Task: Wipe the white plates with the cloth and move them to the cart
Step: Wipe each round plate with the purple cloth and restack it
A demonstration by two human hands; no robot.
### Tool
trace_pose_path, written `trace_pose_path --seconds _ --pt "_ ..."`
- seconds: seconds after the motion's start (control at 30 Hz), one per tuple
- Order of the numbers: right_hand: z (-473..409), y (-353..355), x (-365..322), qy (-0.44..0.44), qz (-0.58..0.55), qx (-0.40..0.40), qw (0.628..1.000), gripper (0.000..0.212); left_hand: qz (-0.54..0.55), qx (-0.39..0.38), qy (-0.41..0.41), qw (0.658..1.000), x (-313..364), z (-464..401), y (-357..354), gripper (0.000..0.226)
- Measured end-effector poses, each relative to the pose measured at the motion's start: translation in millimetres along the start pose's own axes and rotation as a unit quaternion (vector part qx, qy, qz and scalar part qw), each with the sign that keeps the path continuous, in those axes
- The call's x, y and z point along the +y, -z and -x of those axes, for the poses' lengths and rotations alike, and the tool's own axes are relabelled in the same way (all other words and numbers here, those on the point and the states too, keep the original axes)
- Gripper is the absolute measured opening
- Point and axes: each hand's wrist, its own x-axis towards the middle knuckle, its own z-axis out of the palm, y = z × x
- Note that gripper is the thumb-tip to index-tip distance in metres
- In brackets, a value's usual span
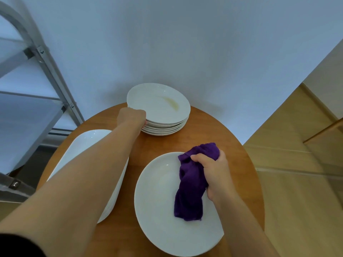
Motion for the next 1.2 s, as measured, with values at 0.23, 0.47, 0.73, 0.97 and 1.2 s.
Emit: trace_pose_path --seconds 0.23,0.47,0.73,0.97,1.2 --pt "-7 -3 1 0.018 0.033 -0.003 0.999 0.050 0.038 -0.060 0.027 0.997 -1 8 4 0.012" --pt "-11 -7 -1 0.009 0.017 -0.003 1.000 0.045 0.068 -0.104 0.016 0.992 4 19 17 0.013" --pt "1 -40 -9 -0.069 -0.095 0.012 0.993 0.071 0.120 -0.118 0.022 0.985 -10 63 34 0.022" --pt "25 -35 -8 -0.072 -0.224 0.035 0.971 0.042 0.120 -0.162 0.008 0.979 -37 125 51 0.029" --pt "81 20 -8 -0.070 -0.198 -0.011 0.978 0.041 0.095 -0.238 -0.022 0.966 -69 180 100 0.043"
